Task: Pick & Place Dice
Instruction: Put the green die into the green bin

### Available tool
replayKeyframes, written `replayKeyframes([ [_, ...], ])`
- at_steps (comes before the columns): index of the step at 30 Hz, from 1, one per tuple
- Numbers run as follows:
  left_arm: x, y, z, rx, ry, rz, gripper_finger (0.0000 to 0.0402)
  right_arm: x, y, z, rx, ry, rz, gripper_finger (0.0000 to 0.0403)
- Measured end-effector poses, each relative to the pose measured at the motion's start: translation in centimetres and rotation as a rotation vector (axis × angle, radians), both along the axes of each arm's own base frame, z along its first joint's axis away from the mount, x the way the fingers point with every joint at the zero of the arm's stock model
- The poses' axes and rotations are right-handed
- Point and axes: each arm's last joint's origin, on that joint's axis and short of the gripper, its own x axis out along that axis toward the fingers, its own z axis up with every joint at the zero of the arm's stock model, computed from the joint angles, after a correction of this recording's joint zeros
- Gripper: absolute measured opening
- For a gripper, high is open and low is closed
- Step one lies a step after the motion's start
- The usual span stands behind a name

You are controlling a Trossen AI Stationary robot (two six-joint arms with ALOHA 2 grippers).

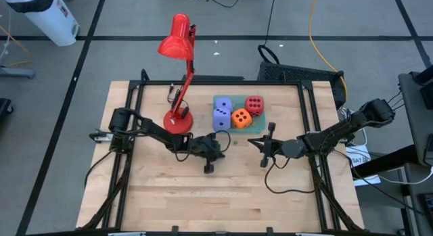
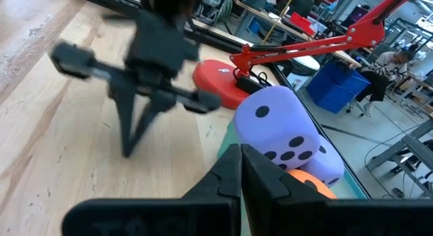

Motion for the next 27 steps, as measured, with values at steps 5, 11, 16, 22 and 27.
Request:
replayKeyframes([
  [5, -0.2, -1.1, 2.2, 0.042, -0.061, -0.055, 0.0004, 0.0, 0.0, 0.0, 0.000, 0.001, 0.000, 0.0000],
  [11, -1.2, -1.7, 4.9, 0.177, -0.058, -0.004, 0.0012, 0.0, 0.0, -0.1, -0.003, 0.009, 0.002, 0.0000],
  [16, -2.9, -1.8, 9.1, 0.272, -0.113, 0.017, 0.0005, 0.0, 0.4, -0.5, 0.039, 0.061, 0.160, 0.0000],
  [22, -7.3, -1.4, 14.3, 0.264, -0.332, 0.031, 0.0003, 0.1, 0.1, -0.6, 0.105, 0.054, 0.162, 0.0000],
  [27, -13.1, -1.5, 14.4, 0.220, -0.423, 0.054, 0.0003, 0.7, -0.9, -1.4, 0.121, 0.089, 0.111, 0.0000],
])
